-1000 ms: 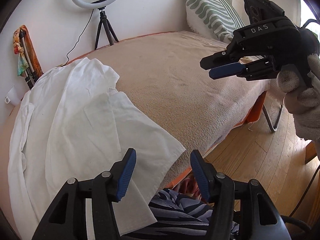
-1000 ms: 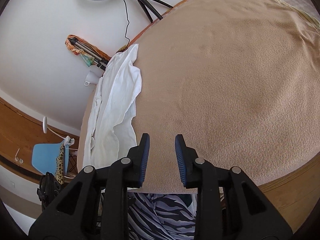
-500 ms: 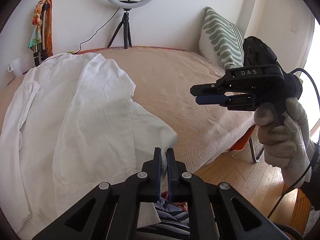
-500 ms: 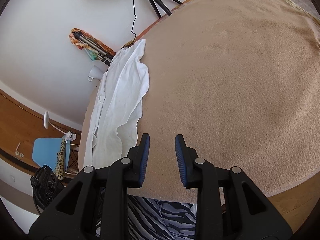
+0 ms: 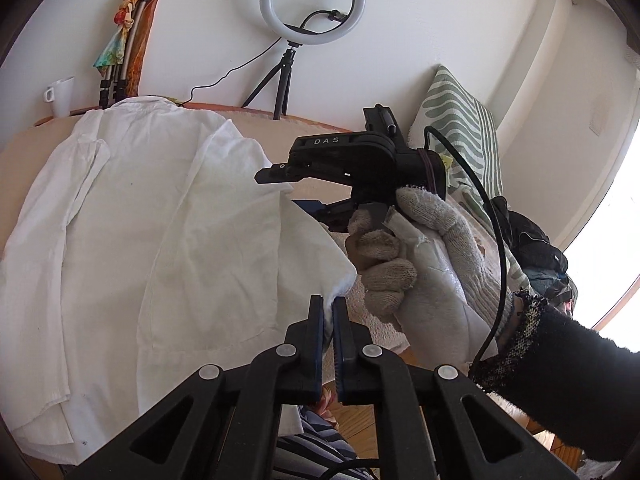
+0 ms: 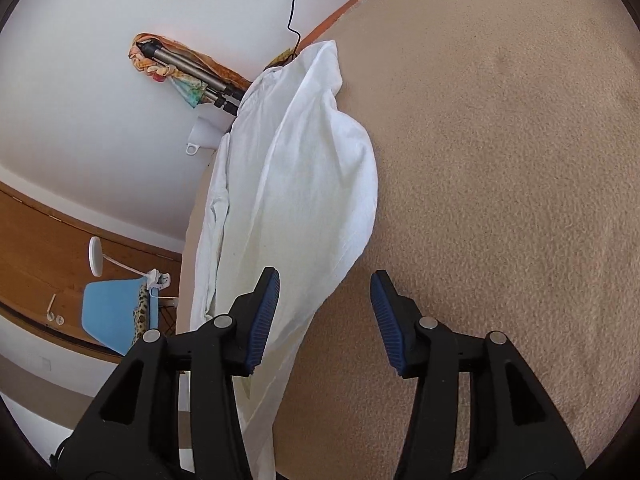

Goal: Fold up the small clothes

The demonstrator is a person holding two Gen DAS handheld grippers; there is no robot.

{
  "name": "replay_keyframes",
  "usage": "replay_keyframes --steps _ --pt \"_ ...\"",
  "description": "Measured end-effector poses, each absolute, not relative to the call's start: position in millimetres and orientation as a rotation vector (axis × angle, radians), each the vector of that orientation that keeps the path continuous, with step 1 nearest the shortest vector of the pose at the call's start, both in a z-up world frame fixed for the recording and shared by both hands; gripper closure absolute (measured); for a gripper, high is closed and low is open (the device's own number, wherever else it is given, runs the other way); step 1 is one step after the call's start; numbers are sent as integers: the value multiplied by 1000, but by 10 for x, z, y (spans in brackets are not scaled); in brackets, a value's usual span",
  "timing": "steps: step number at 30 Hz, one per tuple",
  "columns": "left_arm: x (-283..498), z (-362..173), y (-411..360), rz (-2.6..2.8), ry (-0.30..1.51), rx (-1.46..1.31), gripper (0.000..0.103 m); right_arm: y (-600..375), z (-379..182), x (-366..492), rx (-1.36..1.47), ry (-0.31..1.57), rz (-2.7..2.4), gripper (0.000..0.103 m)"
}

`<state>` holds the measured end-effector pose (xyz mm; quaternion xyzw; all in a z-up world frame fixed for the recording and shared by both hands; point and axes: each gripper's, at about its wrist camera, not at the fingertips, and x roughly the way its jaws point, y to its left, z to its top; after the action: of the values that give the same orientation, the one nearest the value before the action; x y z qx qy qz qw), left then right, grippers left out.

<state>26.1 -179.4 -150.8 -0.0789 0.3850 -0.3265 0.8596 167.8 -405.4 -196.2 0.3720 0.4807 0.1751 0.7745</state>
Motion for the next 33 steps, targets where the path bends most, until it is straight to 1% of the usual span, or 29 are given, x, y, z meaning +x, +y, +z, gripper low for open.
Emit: replay_keyframes --steps 2,3,4,5,7,14,18,22,26,33 --pt "258 -1514 -1761 -688 809 -174 102 -4046 -2025 1765 847 1040 367 58" --pt "256 -1518 -1739 -688 810 -179 102 -4040 -2039 1798 860 1040 365 70" --pt "255 -1524 -1716 -687 812 -186 102 -4025 -2045 1837 861 1047 363 86" --pt "250 -1533 -1692 -685 814 -195 103 -4002 -2038 1874 848 1056 354 91" --pt "255 -1549 -1623 -682 818 -225 103 -3935 -1973 1933 798 1060 344 96" --pt "227 -1578 -1380 -669 819 -313 103 -3509 -1479 2037 523 1047 301 99" --pt "207 -1588 -1145 -650 816 -376 103 -3096 -1199 2078 336 1030 307 99" --pt "177 -1622 -889 -612 813 -420 103 -2619 -1039 2104 167 1020 317 99" --pt "134 -1698 -633 -562 819 -457 103 -2107 -1014 2150 40 1016 346 99" --pt "109 -1845 -340 -484 843 -482 103 -1477 -1326 2255 -94 1073 369 99"
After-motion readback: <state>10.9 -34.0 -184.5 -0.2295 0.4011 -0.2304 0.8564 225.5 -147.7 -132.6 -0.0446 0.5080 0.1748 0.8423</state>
